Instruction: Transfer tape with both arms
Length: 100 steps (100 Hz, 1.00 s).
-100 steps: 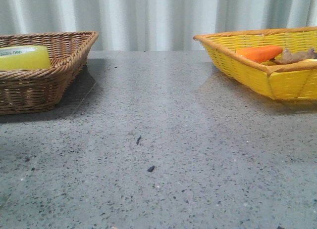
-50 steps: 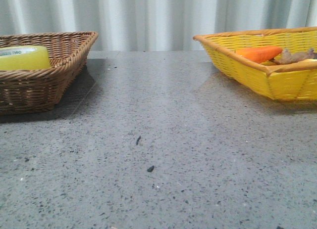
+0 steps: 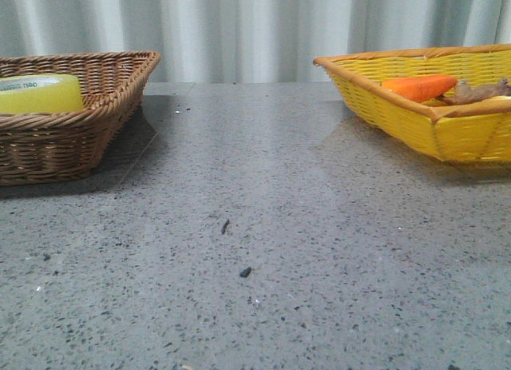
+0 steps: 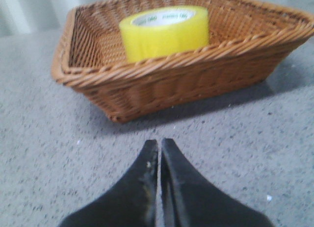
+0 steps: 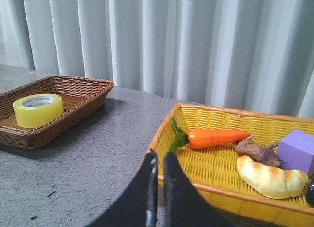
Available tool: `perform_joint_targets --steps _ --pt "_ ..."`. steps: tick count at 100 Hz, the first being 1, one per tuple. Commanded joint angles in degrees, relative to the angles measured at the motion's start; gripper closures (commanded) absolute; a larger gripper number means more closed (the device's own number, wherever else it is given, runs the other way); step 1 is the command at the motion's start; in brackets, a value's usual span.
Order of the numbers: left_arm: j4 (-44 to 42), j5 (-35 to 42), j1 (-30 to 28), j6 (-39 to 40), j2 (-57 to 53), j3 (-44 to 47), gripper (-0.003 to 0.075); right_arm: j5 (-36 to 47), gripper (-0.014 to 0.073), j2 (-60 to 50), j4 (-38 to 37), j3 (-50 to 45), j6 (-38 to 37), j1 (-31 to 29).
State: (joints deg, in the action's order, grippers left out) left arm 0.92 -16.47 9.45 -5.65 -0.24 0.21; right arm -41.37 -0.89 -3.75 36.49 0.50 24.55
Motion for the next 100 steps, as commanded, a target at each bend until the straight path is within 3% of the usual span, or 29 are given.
perform_joint_targets --steps 1,87,100 --pt "0.6 1.91 -0.77 0.02 -1.03 0.51 0.0741 4.83 0.0645 -0.26 -0.87 0.97 0.51 -0.3" --pt "0.6 1.99 -1.42 0.02 -1.42 0.51 0.0741 4.96 0.0645 -0.26 -0.76 0.27 0.51 -0.7" --pt "0.6 1.99 -1.42 0.02 -1.42 0.51 0.0741 5.29 0.0645 -0.51 -8.73 -3.06 0.27 -3.46"
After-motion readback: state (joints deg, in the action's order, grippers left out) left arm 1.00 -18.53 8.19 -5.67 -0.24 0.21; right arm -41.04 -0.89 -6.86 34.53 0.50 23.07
